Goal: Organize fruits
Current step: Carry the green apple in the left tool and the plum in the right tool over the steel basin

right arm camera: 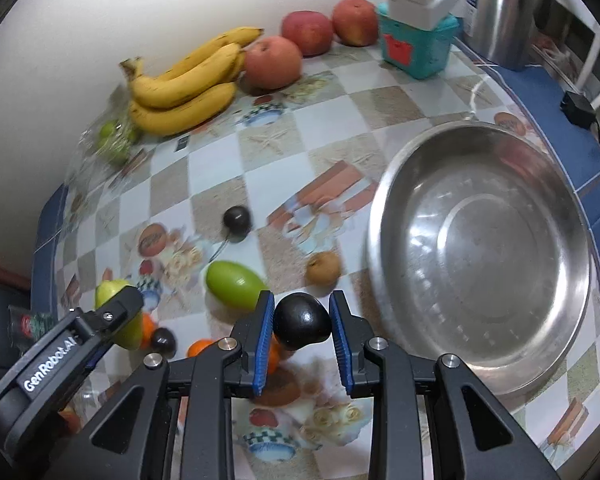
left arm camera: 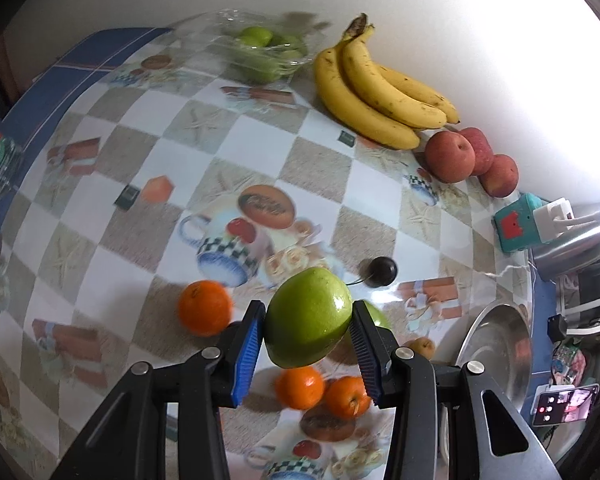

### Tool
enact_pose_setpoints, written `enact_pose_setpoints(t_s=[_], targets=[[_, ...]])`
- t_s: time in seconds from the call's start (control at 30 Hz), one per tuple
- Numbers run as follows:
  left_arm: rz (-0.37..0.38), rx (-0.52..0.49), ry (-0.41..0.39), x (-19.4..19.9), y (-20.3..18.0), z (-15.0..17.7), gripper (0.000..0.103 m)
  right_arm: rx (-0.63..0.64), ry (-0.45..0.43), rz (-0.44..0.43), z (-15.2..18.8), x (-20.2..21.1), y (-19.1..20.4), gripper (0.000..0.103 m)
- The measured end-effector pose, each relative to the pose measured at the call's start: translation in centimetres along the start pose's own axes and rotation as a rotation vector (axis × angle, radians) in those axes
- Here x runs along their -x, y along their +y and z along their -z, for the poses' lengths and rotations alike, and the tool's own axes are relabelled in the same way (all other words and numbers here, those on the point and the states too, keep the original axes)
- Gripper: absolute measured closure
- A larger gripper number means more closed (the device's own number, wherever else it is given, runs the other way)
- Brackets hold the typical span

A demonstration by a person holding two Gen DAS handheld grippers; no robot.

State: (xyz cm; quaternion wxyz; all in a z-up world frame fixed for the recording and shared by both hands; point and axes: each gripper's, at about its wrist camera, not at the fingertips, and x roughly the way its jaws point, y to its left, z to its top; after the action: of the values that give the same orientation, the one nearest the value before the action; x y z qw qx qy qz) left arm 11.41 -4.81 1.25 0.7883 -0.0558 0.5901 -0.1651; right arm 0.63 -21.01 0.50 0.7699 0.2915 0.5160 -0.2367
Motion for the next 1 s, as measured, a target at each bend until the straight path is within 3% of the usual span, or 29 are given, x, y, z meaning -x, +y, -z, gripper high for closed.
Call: enact_pose_setpoints(t_s=[0.37,0.8,1.0], targets=[[0.046,-0.106,0.023,-0.7,-4.8,0.7,0.057,-0.136,-0.029,0.095,-2.0,1.4,-6.2,0.074],[0.155,-0.362,0.082,-0.9,-14.0,5.2,0.057,-0.291,-0.06,0.138,-2.1,2.8,-13.1,0.073],[0.17,-0.421,0.127,-2.5,-16.0,7.1,0.057,-0.349,-0.064,0.137,-2.0,3.1,-15.5,0.073]])
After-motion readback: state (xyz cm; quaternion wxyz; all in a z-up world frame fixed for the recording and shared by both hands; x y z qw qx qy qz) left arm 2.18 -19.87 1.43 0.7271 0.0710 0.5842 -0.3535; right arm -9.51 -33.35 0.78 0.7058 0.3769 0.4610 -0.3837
